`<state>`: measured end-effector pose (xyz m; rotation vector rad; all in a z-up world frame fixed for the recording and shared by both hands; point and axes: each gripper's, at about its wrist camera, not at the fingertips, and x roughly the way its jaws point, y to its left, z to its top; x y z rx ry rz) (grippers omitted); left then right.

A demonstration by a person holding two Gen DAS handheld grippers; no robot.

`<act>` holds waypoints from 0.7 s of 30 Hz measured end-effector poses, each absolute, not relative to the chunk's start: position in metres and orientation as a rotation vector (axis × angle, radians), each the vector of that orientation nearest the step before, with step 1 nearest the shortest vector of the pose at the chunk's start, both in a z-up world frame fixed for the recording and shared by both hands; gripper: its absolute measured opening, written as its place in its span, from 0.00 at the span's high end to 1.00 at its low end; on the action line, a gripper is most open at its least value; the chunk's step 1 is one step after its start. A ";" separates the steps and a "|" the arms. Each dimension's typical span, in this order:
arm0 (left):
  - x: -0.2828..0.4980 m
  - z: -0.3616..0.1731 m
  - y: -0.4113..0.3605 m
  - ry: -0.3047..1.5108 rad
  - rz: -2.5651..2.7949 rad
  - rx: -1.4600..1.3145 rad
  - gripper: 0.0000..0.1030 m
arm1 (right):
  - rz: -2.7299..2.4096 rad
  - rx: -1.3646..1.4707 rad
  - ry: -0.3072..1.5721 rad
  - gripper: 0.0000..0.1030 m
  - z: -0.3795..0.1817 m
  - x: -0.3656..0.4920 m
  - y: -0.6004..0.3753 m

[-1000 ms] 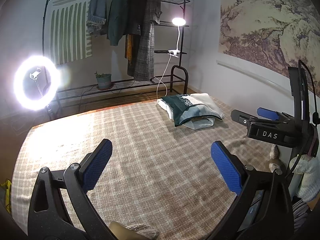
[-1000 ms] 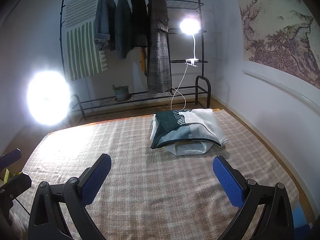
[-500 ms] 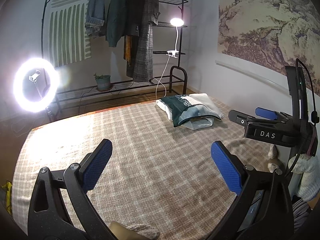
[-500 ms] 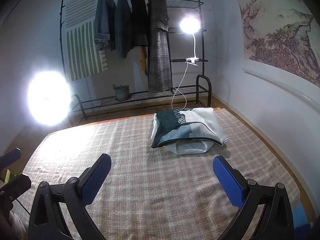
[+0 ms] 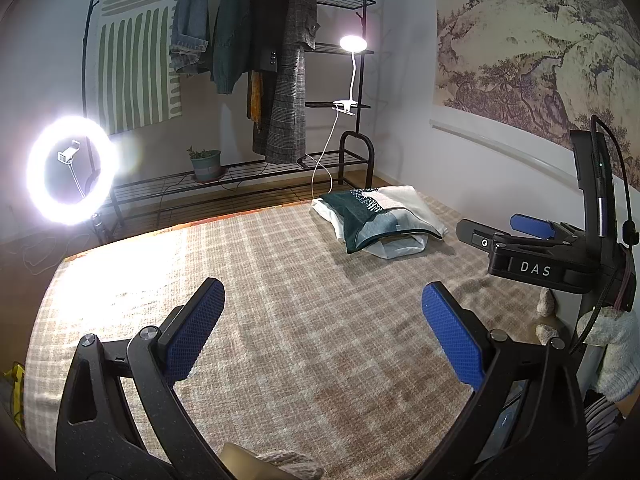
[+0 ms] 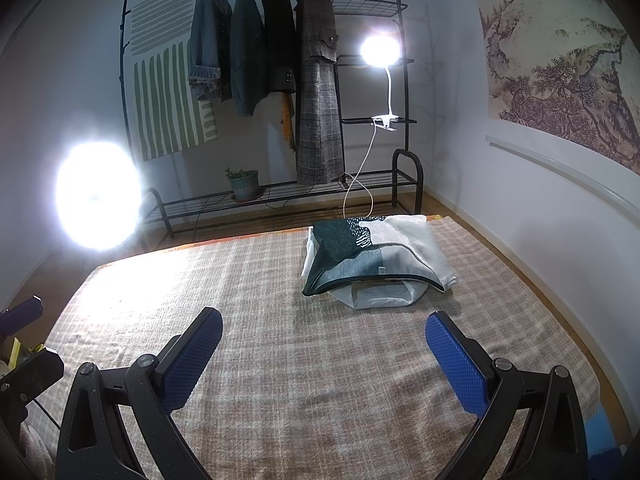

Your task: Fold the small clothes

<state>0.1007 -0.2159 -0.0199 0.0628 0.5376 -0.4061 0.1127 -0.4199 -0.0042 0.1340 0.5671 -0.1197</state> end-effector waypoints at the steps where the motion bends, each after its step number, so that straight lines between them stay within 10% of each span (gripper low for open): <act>1: 0.100 -0.020 -0.216 0.537 -0.406 0.063 0.02 | -0.120 0.135 0.567 0.00 -0.004 0.112 -0.420; 21: 0.101 -0.019 -0.217 0.543 -0.403 0.072 0.02 | -0.116 0.132 0.569 0.00 -0.005 0.112 -0.419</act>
